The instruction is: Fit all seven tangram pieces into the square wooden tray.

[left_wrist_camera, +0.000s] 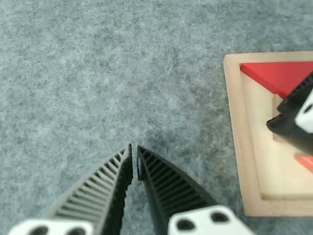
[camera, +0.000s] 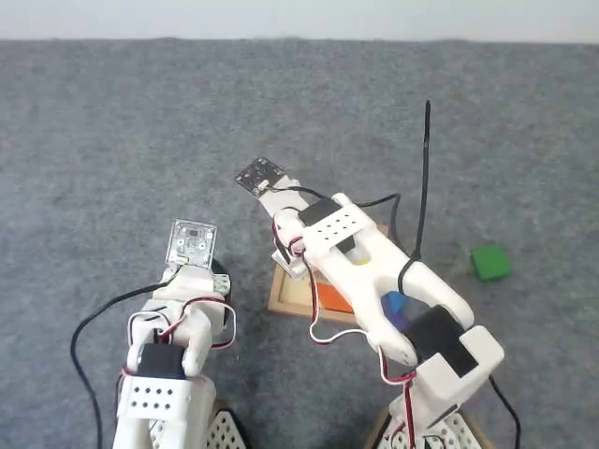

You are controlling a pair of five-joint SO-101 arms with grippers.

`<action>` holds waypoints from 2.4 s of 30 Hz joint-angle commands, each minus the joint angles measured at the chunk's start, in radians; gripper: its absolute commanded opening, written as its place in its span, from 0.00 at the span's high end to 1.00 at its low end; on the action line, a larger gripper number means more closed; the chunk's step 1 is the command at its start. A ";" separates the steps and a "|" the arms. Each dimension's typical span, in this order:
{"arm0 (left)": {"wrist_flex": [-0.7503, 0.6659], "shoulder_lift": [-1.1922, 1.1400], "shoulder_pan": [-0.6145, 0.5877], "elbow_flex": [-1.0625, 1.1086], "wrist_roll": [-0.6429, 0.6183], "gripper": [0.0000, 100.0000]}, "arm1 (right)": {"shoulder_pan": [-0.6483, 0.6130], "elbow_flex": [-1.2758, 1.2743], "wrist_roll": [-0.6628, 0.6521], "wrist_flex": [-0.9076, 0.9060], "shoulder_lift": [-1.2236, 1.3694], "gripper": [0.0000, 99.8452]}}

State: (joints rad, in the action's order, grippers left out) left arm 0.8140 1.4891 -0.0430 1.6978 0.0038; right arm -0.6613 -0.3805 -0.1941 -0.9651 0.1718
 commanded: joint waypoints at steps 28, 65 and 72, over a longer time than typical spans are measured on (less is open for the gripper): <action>0.002 0.012 -0.005 -0.008 -0.005 0.98 | 0.104 -0.296 -0.012 0.186 -0.220 0.91; 0.002 0.012 -0.005 -0.008 -0.005 0.98 | -0.015 -0.057 0.044 0.245 -0.101 0.91; 0.002 0.012 -0.005 -0.008 -0.005 0.98 | -0.005 -0.023 0.037 0.214 -0.035 0.91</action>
State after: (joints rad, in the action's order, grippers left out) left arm 0.8140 1.4891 -0.0430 1.6978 0.0038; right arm -0.6889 -0.4557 -0.1603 -0.7350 0.1458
